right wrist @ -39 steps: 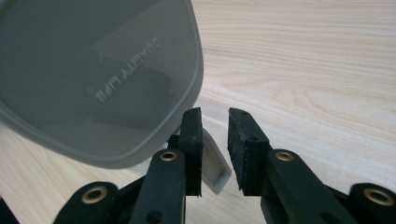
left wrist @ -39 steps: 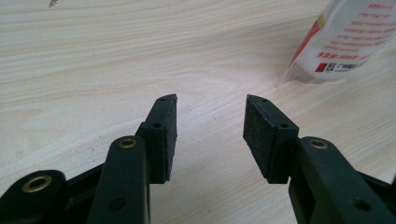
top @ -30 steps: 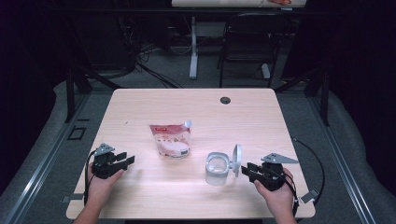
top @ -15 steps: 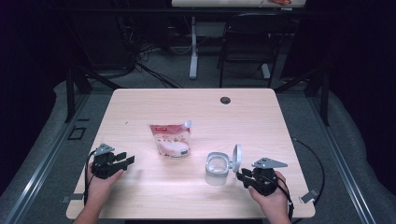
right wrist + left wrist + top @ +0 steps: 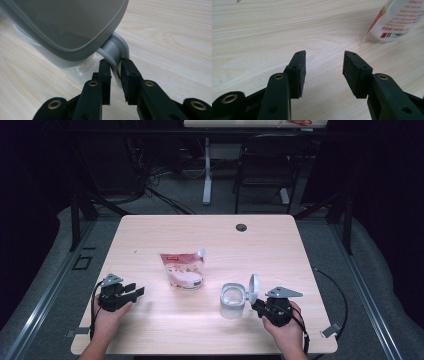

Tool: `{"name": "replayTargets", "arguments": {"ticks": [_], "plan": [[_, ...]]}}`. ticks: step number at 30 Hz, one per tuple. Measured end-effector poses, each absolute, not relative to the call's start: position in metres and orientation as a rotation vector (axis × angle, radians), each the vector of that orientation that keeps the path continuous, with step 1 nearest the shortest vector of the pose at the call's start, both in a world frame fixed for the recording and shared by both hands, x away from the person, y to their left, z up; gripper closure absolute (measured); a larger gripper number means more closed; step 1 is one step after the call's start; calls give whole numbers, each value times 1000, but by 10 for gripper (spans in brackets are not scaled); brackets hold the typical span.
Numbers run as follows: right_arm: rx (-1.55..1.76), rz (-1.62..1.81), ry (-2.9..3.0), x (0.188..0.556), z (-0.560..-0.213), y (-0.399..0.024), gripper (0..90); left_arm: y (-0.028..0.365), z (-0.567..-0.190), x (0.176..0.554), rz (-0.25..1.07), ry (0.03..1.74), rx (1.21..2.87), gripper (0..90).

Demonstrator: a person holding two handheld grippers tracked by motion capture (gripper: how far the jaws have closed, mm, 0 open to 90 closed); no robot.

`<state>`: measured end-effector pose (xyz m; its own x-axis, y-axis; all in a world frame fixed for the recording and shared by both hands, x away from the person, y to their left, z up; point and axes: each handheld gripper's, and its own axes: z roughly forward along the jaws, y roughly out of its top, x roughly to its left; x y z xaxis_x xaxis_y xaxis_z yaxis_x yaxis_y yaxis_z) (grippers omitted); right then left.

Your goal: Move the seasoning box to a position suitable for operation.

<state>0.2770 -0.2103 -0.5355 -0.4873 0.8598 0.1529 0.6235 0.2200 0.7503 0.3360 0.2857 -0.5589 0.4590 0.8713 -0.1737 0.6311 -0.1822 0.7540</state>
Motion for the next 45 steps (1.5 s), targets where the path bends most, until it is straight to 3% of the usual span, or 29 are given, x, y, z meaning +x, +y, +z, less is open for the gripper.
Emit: {"name": "replayTargets", "arguments": {"ticks": [45], "plan": [[1444, 1183, 2137, 317, -536, -228, 766, 283, -559, 336, 373, 1249, 1913, 534]]}}
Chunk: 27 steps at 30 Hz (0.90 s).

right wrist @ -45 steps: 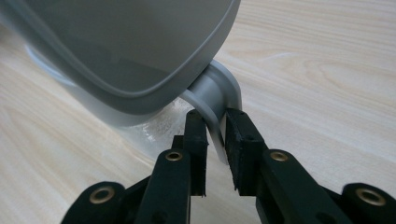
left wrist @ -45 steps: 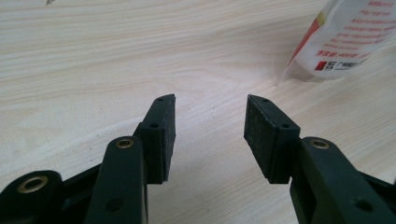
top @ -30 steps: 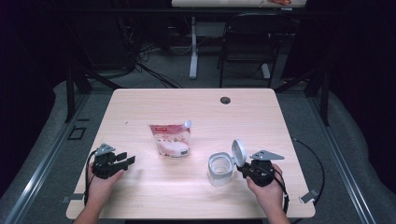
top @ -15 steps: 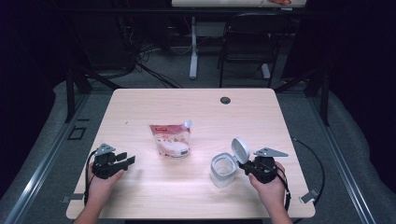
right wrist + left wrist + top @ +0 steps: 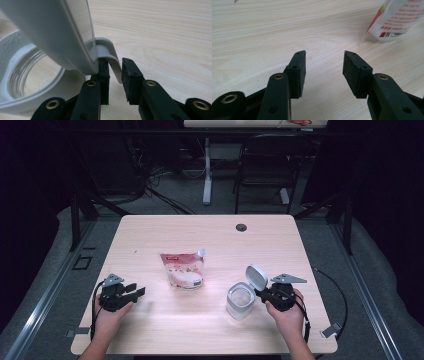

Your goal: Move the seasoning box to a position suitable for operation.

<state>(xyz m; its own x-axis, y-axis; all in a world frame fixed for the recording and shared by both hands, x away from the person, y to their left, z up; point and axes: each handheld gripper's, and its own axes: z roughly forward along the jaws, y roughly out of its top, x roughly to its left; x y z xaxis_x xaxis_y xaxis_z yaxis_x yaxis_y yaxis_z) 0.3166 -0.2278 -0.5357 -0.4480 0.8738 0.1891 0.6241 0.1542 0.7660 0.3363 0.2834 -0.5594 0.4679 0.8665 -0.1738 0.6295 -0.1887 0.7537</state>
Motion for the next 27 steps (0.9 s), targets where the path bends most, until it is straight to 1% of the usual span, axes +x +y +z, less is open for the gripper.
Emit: {"name": "replayTargets", "arguments": {"ticks": [6, 11, 13, 15, 20, 21, 22, 23, 24, 27], "plan": [[1411, 1217, 2148, 329, -536, -225, 773, 282, -559, 336, 364, 1234, 1913, 530], [1404, 1231, 2162, 331, -536, -227, 772, 281, -558, 335, 351, 1211, 1911, 530], [1398, 1249, 2168, 327, -536, -229, 738, 279, -555, 334, 354, 1198, 1908, 526], [1400, 1262, 2161, 326, -536, -230, 734, 278, -554, 333, 356, 1183, 1906, 526], [1377, 1227, 2166, 315, -534, -235, 689, 277, -548, 330, 345, 1145, 1915, 527], [1371, 1224, 2164, 309, -533, -238, 674, 277, -545, 330, 342, 1135, 1911, 548], [1371, 1224, 2164, 309, -533, -238, 674, 277, -543, 329, 336, 1129, 1909, 548], [1361, 1219, 2155, 304, -532, -240, 647, 276, -540, 328, 334, 1122, 1903, 565], [1357, 1210, 2148, 302, -531, -241, 642, 275, -533, 327, 309, 1102, 1895, 575], [1352, 1212, 2142, 300, -530, -243, 634, 272, -525, 327, 309, 1076, 1875, 584]]}}
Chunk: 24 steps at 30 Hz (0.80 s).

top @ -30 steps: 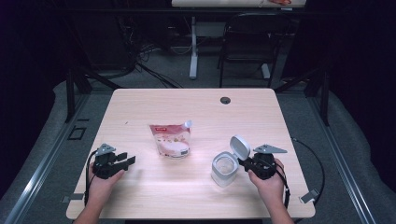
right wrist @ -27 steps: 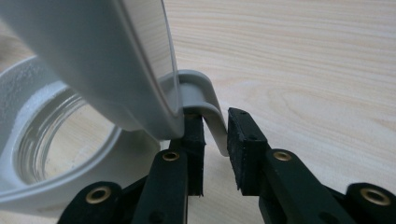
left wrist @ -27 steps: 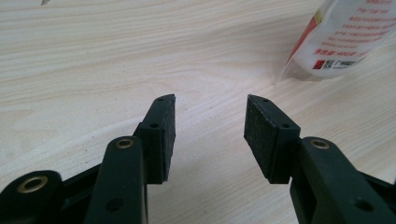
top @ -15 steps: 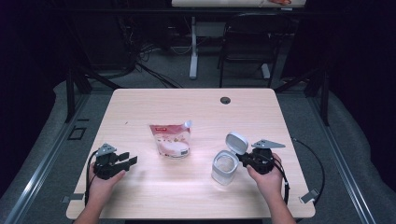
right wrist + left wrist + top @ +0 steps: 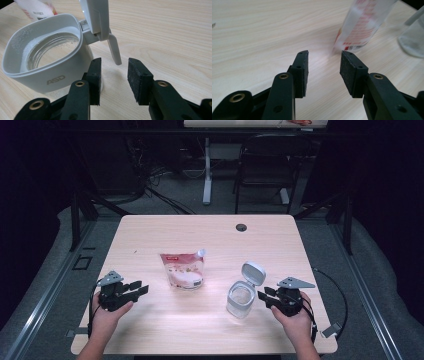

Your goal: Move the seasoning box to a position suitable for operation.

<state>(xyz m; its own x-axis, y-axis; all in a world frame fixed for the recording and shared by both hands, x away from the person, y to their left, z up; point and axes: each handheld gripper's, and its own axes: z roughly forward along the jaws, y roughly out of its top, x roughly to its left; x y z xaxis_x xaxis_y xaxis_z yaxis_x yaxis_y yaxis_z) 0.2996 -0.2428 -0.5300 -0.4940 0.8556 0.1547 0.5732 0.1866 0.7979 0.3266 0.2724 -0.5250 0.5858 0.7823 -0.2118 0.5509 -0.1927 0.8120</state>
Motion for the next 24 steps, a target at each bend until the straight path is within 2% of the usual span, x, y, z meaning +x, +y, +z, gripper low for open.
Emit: {"name": "replayTargets", "arguments": {"ticks": [6, 13, 24], "plan": [[1352, 1193, 2133, 298, -529, -243, 611, 260, -502, 329, 281, 998, 1896, 603], [1340, 1191, 2168, 294, -527, -241, 587, 245, -477, 337, 310, 924, 1904, 647], [1319, 1161, 2200, 288, -526, -240, 484, 226, -455, 353, 320, 882, 1904, 692]]}}
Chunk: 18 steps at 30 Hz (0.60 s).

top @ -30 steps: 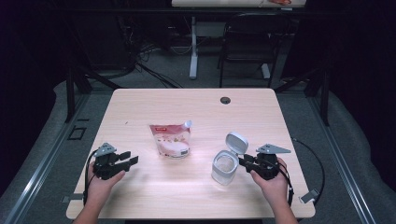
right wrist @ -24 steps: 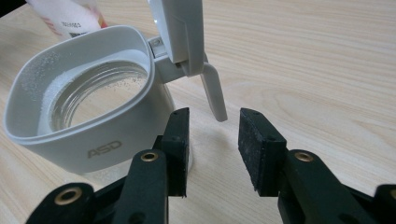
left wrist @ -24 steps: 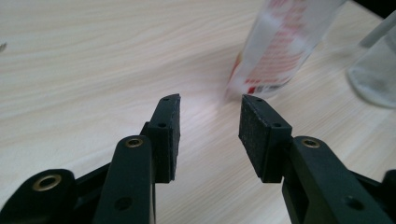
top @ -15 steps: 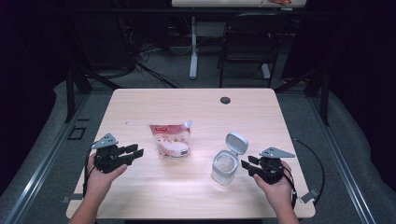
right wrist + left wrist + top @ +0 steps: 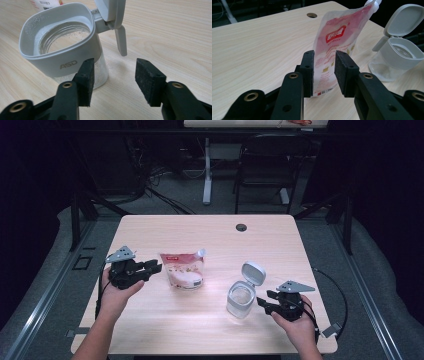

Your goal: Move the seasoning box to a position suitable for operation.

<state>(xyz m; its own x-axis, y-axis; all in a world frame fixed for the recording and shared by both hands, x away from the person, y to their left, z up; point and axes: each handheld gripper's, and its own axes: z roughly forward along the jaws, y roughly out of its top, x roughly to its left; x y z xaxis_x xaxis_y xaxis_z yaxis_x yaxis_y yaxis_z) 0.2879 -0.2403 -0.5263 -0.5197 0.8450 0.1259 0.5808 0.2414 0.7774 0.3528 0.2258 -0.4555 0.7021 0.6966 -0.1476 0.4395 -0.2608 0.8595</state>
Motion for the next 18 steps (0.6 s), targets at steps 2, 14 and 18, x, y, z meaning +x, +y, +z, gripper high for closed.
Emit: {"name": "replayTargets", "arguments": {"ticks": [2, 14, 18], "plan": [[1324, 1160, 2198, 288, -526, -240, 485, 224, -454, 354, 324, 874, 1914, 697], [1354, 1178, 2222, 286, -521, -241, 509, 214, -449, 364, 350, 874, 1933, 718], [1347, 1203, 2226, 283, -516, -242, 534, 217, -448, 362, 353, 882, 1925, 718]]}}
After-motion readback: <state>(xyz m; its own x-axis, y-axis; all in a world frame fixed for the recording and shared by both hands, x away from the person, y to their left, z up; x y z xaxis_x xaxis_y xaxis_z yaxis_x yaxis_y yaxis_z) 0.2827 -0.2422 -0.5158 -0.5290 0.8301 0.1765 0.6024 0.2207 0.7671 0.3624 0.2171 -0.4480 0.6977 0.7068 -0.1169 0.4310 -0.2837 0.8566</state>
